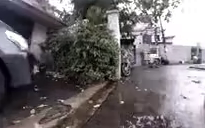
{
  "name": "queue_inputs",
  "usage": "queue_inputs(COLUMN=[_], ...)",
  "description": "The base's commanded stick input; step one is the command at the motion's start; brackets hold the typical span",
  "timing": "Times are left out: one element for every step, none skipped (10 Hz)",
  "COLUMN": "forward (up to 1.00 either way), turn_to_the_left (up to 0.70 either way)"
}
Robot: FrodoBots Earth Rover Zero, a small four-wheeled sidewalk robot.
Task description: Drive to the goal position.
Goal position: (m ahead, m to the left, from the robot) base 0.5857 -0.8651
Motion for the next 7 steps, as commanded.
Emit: queue_inputs(forward=[1.00, 0.64, 0.00, 0.00, 0.00, 0.00, 0.00], turn_to_the_left=[-0.27, -0.34, -0.45, -0.45, -0.45, -0.45, -0.45])
